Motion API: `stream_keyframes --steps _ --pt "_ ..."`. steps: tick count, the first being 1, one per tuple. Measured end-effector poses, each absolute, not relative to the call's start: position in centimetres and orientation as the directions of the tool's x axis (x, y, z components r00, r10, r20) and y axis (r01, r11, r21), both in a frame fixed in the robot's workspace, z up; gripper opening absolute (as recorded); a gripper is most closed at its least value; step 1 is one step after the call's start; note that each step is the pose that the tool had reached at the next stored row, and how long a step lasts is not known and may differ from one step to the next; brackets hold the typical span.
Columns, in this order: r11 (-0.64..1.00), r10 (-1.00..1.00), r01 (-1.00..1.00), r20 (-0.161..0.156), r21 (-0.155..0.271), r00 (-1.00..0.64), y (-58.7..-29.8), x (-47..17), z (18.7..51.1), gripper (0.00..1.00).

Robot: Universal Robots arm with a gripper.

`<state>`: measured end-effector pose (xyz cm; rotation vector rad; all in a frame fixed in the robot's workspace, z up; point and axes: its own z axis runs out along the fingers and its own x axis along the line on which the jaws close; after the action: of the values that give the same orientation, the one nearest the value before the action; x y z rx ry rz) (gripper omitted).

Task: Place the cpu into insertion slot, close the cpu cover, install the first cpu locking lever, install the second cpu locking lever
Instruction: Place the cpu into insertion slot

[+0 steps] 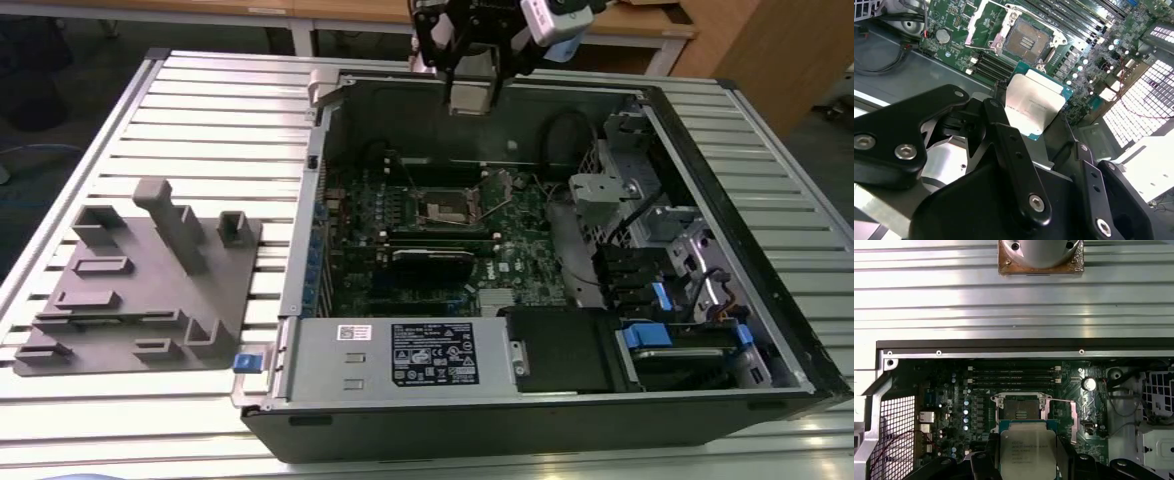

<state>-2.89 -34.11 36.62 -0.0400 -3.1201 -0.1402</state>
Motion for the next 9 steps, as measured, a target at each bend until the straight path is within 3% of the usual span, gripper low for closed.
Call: stream_keyframes --steps 9 --pt "0.996 0.025 0.026 0.019 0.089 -1.000 -34.11 -2.89 36.14 0.54"
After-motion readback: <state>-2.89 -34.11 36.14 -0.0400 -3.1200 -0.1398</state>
